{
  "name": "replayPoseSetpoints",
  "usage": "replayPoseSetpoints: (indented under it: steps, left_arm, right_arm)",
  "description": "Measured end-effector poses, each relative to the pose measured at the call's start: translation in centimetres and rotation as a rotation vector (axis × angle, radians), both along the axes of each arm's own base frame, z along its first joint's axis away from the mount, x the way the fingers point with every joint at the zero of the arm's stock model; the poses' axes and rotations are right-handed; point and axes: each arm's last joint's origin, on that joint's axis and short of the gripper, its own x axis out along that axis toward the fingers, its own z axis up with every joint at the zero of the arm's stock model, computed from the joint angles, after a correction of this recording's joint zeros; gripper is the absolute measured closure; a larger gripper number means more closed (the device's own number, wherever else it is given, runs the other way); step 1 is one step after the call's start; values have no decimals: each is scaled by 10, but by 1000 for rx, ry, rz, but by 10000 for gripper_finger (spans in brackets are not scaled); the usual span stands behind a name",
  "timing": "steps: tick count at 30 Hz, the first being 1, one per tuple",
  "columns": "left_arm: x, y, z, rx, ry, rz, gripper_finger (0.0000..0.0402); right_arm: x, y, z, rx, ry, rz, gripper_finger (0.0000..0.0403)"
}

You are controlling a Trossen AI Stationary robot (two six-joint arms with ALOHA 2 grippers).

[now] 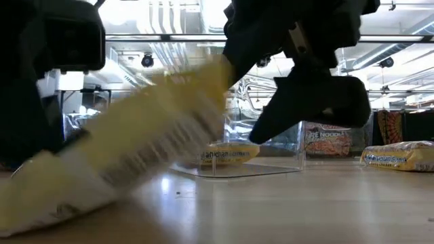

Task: Sort Maruchan noodles
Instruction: Put the bottom left yellow noodle pack into the center transparent bin

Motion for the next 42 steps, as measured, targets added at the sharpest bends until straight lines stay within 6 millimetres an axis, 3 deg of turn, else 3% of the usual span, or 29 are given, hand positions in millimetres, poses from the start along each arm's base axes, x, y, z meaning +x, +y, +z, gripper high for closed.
replayPoseSetpoints:
  steps: [6,20,25,36,42]
  left_arm:
    - [-1,1,-3,13,21,-2,267]
    - [-2,3,-4,15,37,12,267]
    - [-1,4,-4,16,39,17,267]
    - [0,5,26,36,-85,-5,267]
    - [9,6,24,41,-117,1,267]
  right_arm:
    - [-2,2,10,21,-25,36,197]
    - [1,-2,8,-47,-62,-41,197]
    - [-5,7,10,-36,-61,-29,197]
    - [-17,4,17,-168,-27,-60,197]
    - [-17,5,10,-188,-10,-54,197]
